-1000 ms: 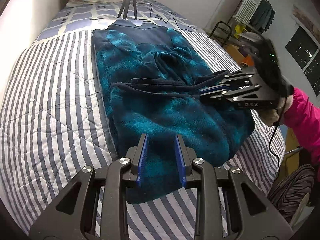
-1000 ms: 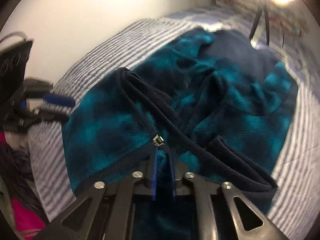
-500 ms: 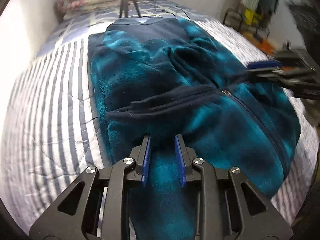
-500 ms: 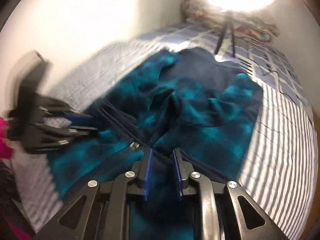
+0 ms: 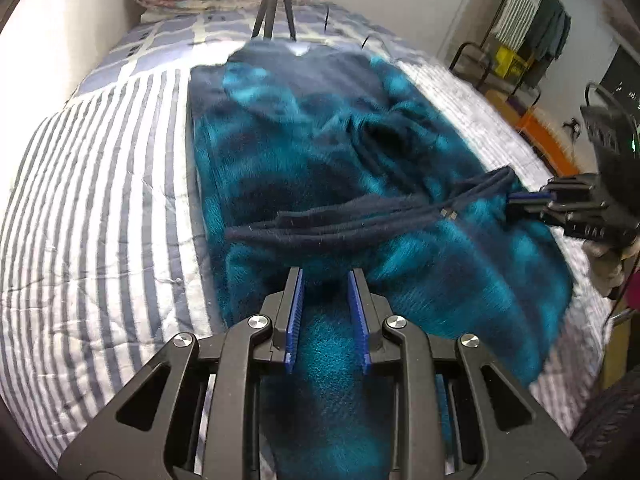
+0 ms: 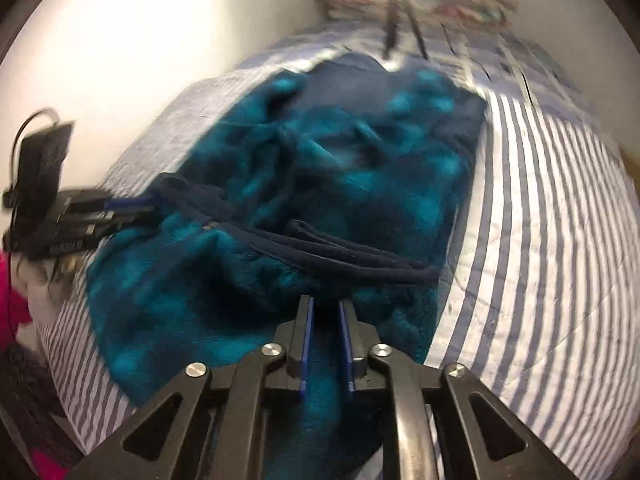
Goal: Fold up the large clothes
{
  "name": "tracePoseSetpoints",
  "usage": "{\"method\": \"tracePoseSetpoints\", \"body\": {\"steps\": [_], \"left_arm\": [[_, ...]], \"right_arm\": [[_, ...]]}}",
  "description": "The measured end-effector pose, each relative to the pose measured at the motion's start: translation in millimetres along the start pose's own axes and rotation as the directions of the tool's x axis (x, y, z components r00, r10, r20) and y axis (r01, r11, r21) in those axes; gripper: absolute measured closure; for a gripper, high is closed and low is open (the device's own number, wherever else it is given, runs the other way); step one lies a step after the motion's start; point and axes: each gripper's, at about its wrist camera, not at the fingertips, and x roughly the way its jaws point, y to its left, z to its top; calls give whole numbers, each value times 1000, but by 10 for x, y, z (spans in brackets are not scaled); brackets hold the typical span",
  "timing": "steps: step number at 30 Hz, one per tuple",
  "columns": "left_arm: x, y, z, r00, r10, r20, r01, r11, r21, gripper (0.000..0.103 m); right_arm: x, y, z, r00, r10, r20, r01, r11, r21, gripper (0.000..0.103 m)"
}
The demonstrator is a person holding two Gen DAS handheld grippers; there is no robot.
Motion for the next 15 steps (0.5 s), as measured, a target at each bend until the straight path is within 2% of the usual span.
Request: {"method": "tracePoseSetpoints", "body": {"steps": [2,4,6,9,15], "left_arm": [[-196,20,74,999,1,37,-2,1000,12,78],[-329,73,176,998,6,56,-7,1000,15,77],[-435,151,312,995,33,90,-34,999,13,77],[-528,320,569,990,67,124,-67,998,-4,77],[-288,568,999,990,76,122,-72,997,-34,77]], "right_arm": [[-205,13,3,999,6,39,-6,1000,-2,79],[-431,-34,29,993,-15,113,13,1000,21,75],[-572,-111,146,984,-44,172,38,999,36,74],[-704,-246,355,974,-89,210,81,996,49,74],[-433,-623,846,972,-99,215,67,986,151,74]]}}
